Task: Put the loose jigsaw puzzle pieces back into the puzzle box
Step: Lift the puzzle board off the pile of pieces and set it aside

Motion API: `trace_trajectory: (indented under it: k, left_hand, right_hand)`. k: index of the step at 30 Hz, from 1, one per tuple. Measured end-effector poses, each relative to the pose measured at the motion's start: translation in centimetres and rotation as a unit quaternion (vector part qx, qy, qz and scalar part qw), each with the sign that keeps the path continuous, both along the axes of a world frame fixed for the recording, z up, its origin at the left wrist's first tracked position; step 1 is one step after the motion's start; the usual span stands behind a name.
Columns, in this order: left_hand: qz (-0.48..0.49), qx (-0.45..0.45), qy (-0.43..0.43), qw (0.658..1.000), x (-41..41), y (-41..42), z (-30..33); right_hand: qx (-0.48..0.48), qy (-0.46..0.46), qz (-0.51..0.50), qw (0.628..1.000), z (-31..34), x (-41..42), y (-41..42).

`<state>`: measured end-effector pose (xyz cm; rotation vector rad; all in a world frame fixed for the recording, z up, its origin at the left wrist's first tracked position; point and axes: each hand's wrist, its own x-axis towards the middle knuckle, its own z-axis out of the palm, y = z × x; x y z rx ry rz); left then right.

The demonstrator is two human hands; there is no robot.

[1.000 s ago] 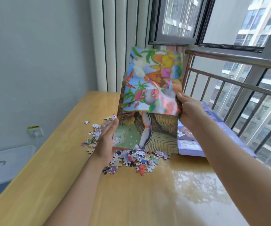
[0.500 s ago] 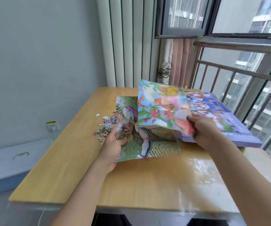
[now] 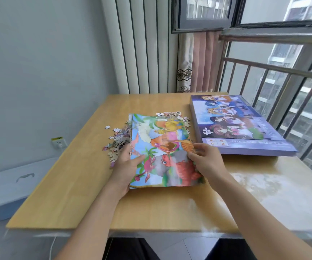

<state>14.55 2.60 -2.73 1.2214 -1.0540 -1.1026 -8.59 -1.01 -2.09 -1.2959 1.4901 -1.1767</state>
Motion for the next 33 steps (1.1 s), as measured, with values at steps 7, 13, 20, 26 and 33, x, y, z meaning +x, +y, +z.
trace_trajectory:
  k: [7,13,20,26,33]
  left_hand:
    - [-0.012,-0.05,-0.027,0.998,1.3,0.6,-0.1]
    - [0.002,-0.053,-0.021,0.998,0.7,0.8,-0.5]
    - [0.008,-0.077,-0.026,0.997,0.1,-0.3,0.2]
    - [-0.108,-0.1,0.084,0.986,-2.2,0.4,0.8]
    - [-0.068,-0.056,0.045,0.995,-7.1,-0.9,1.6]
  right_hand:
    - [-0.048,0.046,0.044,0.997,-0.7,0.0,1.3]
    - [-0.035,-0.125,0.088,0.988,-1.0,0.1,1.4]
    - [-0.045,-0.141,0.101,0.984,-0.8,-0.4,0.7]
    - [-0.058,-0.155,0.092,0.982,0.0,-2.6,0.8]
    - [-0.006,-0.192,0.034,0.981,0.9,-11.2,3.3]
